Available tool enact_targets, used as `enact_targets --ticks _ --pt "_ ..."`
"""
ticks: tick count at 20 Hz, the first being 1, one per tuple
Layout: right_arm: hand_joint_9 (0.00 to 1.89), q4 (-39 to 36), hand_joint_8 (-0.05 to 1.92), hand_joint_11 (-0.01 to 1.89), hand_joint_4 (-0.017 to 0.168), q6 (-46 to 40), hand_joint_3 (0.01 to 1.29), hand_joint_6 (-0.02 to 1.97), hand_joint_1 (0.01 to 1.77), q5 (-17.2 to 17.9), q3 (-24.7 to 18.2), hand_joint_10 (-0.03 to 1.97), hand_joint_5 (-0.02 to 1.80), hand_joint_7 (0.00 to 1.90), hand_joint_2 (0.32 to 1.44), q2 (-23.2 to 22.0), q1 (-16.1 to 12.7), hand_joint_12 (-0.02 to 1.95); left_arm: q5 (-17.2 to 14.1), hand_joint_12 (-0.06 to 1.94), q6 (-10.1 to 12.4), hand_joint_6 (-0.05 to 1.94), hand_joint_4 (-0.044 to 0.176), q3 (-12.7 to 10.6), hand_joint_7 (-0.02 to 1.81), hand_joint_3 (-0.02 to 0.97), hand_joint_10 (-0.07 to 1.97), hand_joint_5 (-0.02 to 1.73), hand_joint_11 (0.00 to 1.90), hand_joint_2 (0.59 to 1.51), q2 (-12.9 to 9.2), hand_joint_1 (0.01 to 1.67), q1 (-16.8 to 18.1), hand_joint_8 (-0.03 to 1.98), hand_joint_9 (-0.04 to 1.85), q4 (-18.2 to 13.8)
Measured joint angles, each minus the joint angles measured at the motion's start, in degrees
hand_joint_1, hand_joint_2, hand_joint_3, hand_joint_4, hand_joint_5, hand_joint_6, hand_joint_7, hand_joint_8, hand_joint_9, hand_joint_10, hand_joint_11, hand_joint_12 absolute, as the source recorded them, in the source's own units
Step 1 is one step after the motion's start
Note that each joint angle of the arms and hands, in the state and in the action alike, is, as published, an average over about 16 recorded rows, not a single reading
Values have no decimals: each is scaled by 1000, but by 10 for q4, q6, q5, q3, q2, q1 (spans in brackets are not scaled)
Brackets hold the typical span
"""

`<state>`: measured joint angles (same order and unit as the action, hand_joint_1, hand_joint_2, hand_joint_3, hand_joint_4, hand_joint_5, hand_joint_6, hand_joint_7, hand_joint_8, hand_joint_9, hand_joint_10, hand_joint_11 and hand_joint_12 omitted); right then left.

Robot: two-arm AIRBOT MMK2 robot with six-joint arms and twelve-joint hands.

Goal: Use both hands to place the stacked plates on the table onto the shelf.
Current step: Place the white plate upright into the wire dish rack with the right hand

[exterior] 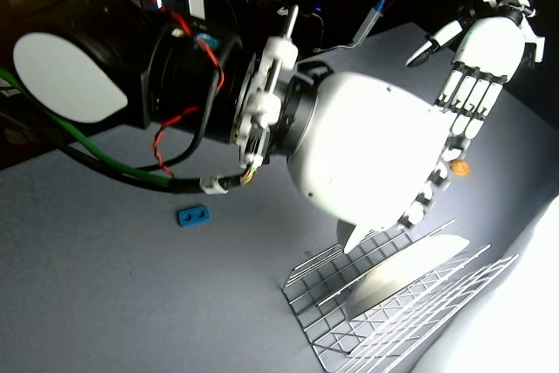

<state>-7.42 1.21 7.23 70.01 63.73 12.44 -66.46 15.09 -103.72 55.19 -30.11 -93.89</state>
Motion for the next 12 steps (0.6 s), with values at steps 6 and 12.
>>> enact_targets --ticks 6,12 --pt "881 17 1046 753 -8 12 12 1171 1384 6 36 1249 826 876 1049 24 12 1381 0 12 0 5 5 0 19 21 14 21 17 1084 0 13 0 -14 18 -1" --pt "887 25 1036 760 -8 23 12 1164 1384 13 70 1250 822 883 1049 52 24 1370 0 11 0 4 4 0 20 21 14 21 17 1084 1 13 0 -14 17 -1"
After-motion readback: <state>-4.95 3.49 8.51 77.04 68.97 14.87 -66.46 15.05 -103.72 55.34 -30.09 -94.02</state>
